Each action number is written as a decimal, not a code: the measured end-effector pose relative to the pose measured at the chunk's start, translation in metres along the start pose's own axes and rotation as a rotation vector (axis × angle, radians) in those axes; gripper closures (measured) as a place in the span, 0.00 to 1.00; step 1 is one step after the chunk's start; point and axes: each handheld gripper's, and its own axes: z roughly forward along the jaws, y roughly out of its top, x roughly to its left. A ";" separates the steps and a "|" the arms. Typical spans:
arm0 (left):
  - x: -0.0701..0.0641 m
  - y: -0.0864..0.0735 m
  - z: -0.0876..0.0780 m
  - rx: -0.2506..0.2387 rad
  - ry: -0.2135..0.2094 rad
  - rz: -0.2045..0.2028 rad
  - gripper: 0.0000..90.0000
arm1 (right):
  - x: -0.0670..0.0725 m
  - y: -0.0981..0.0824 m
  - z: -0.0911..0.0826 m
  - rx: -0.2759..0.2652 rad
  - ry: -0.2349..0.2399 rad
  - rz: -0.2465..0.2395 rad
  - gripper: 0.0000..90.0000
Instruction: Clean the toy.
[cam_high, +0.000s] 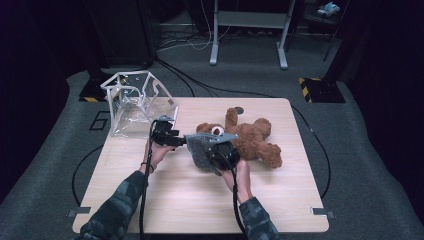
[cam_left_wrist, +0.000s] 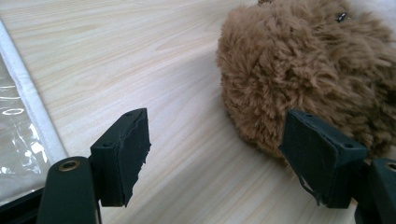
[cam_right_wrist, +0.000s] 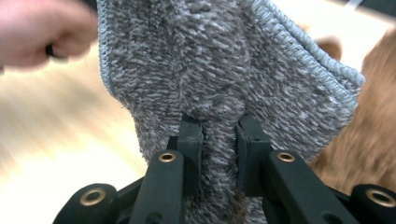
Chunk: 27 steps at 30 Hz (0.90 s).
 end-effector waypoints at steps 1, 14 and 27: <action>0.001 0.000 0.000 -0.002 0.002 0.001 0.26 | 0.002 0.004 0.000 -0.003 -0.005 0.004 0.83; 0.000 0.000 -0.003 0.001 0.005 0.002 0.26 | 0.010 -0.013 0.045 0.169 0.058 -0.047 0.83; -0.019 0.014 -0.003 -0.033 -0.004 0.049 0.25 | -0.059 0.003 -0.044 -0.039 -0.137 0.070 0.83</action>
